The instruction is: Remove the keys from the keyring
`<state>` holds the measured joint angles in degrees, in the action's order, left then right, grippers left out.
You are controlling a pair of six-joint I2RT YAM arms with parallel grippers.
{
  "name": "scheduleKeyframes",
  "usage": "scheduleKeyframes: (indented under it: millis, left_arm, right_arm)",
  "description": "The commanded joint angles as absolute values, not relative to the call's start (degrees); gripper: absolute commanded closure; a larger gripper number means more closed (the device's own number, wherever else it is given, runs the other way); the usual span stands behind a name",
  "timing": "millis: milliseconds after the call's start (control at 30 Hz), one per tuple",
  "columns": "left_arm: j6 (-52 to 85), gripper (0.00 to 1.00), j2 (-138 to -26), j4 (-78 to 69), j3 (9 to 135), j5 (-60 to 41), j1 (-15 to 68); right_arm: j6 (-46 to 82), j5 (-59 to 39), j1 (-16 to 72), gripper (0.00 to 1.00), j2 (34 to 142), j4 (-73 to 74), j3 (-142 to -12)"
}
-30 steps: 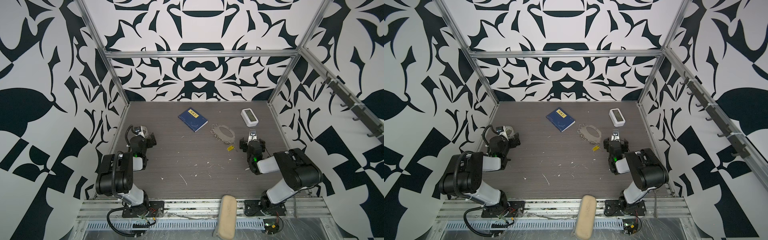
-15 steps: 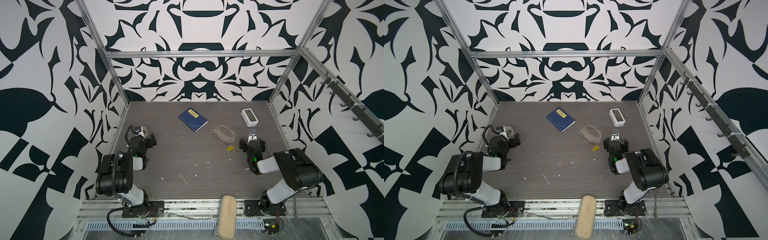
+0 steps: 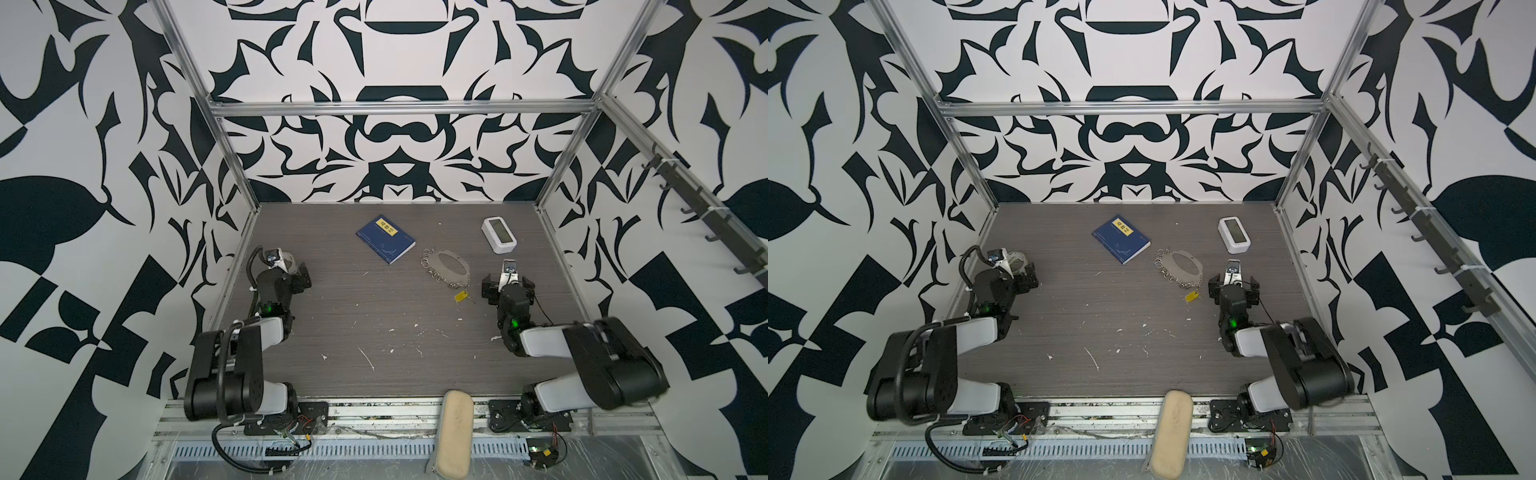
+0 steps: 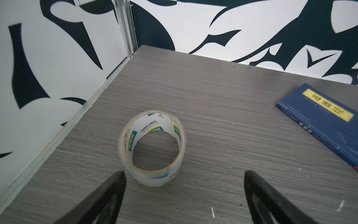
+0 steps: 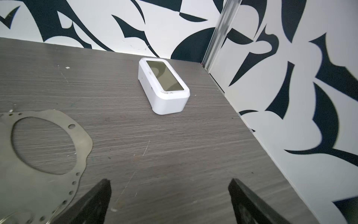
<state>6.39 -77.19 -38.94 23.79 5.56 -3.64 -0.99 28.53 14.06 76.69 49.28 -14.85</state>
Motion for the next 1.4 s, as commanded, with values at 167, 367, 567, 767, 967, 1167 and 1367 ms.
scheduleKeyframes:
  millis: [167,367,567,767,967,1167,1367]
  left_arm:
    - [10.1,0.01,-64.4,-10.4,34.7,6.1,3.9]
    - [14.3,0.01,-62.6,-7.6,35.7,6.0,13.5]
    - [18.6,0.01,-65.0,-5.2,37.9,7.8,22.4]
    - [19.7,0.01,-68.4,-4.3,39.5,8.6,28.1]
    - [18.0,0.01,-70.5,-2.2,41.0,12.0,32.3]
    - [17.9,0.01,-71.8,-1.4,42.0,11.3,32.8]
    - [16.6,0.01,-71.8,-1.3,42.1,12.3,32.9]
  right_arm:
    - [17.6,21.8,15.8,0.07,62.5,-5.0,-37.3]
    - [22.2,6.2,15.7,0.05,73.1,-18.6,-49.8]
    - [20.6,-5.9,15.7,0.04,86.3,-22.8,-61.2]
    - [19.7,-12.8,15.7,0.03,98.9,-26.8,-71.2]
    - [19.5,-14.7,15.6,0.03,105.6,-28.6,-76.0]
    - [19.8,-15.5,15.6,0.04,106.6,-29.3,-75.4]
    - [19.4,-16.0,15.6,0.04,105.6,-28.1,-73.0]
